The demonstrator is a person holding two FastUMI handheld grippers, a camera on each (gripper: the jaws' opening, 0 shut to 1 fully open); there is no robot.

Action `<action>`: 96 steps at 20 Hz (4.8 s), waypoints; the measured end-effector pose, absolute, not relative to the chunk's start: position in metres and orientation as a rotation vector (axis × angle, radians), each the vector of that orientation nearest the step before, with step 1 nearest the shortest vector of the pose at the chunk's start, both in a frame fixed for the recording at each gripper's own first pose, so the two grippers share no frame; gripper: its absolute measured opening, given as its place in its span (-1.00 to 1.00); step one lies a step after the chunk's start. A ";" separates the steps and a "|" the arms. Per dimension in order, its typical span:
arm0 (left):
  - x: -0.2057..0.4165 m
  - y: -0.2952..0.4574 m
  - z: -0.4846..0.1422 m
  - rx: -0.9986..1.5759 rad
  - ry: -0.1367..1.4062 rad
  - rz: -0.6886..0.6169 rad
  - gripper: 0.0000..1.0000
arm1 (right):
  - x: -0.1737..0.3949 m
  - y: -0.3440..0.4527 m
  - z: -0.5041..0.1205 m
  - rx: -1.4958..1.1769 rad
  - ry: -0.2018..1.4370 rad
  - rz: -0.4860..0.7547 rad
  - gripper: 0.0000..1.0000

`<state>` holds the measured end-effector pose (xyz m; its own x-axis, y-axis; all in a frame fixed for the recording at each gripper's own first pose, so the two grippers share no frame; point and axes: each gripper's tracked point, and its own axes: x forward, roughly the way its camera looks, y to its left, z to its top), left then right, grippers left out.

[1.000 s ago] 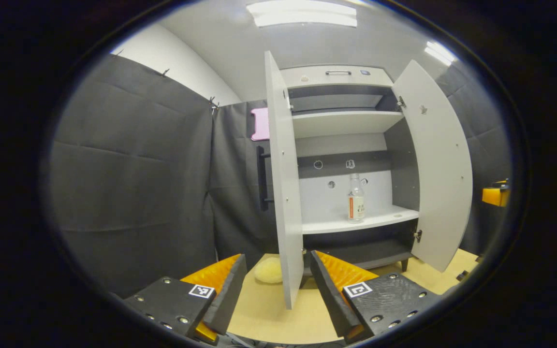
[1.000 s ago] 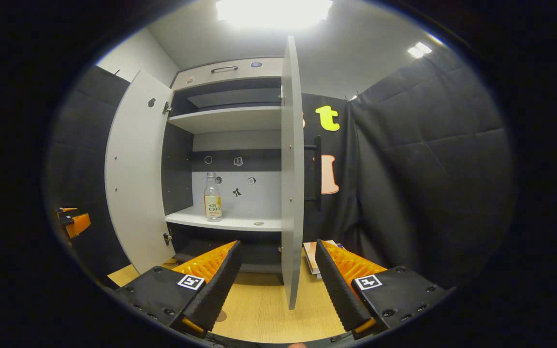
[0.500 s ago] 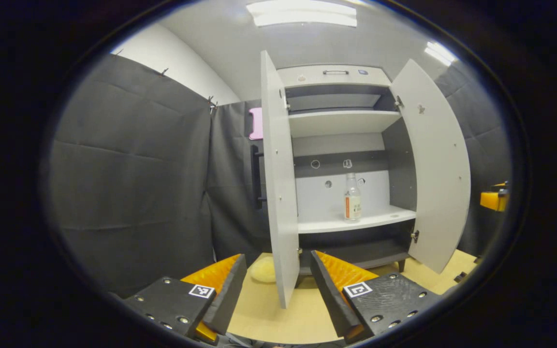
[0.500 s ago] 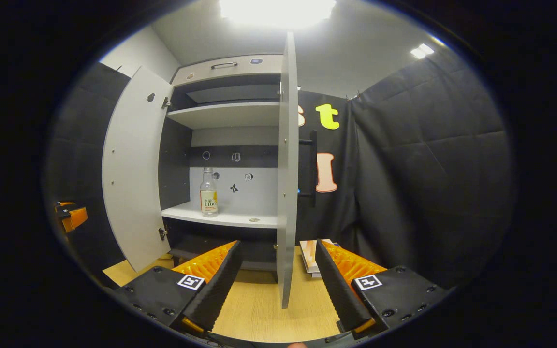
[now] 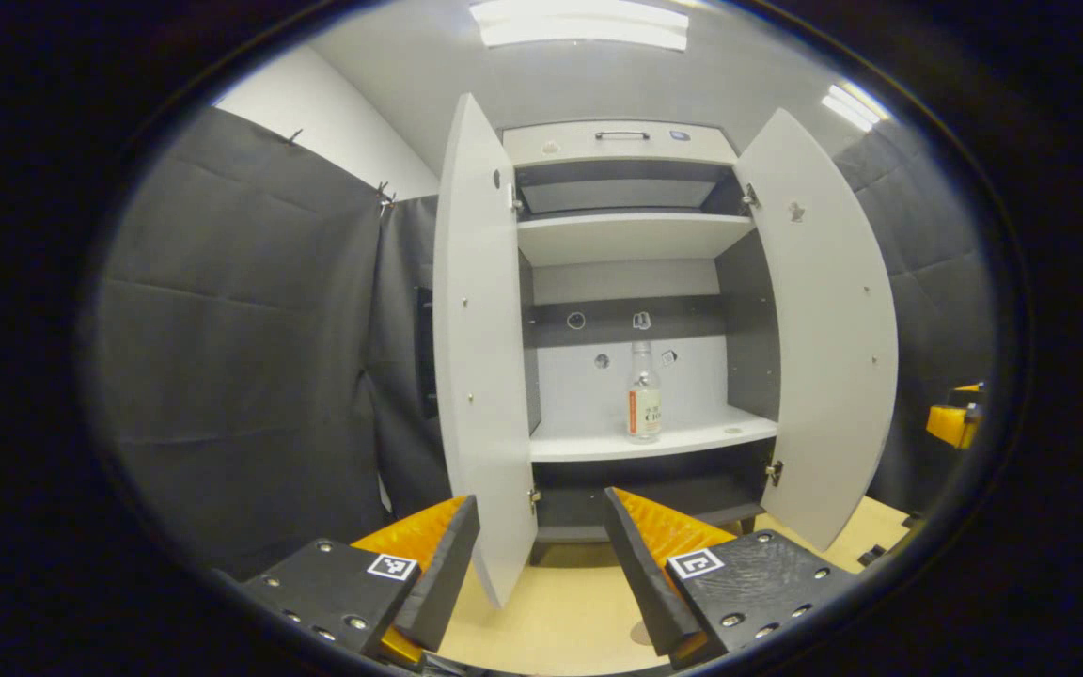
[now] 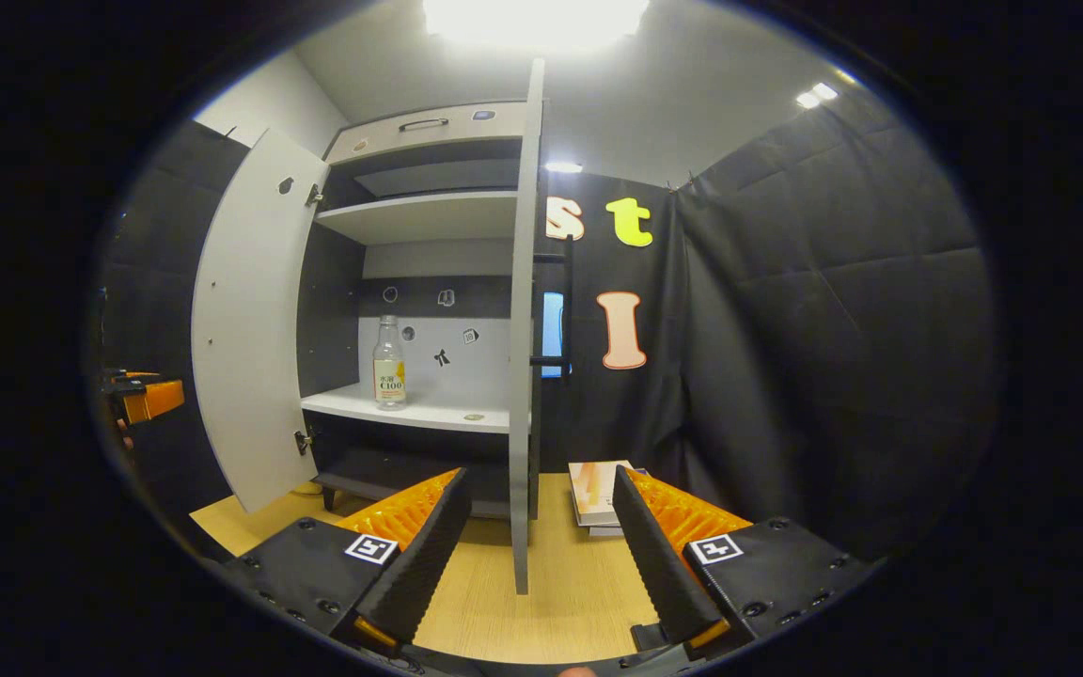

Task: Grasp the bottle in the cabinet with the left hand and place it on the coaster, then close the right door with the right hand and the left door with the left hand.

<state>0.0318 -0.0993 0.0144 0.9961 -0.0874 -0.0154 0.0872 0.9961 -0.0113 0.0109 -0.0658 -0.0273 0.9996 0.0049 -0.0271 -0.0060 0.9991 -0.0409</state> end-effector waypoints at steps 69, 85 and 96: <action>0.306 -0.259 0.082 -0.069 -0.047 -0.470 -0.02 | 0.020 -0.169 -0.050 -0.005 0.031 -0.348 0.93; 0.200 -0.258 0.012 -0.085 -0.012 -0.440 -0.04 | -0.021 -0.181 -0.072 -0.004 0.068 -0.236 0.93; 0.169 -0.253 -0.067 -0.102 0.032 -0.452 -0.07 | -0.035 -0.164 -0.085 -0.039 0.083 -0.217 0.94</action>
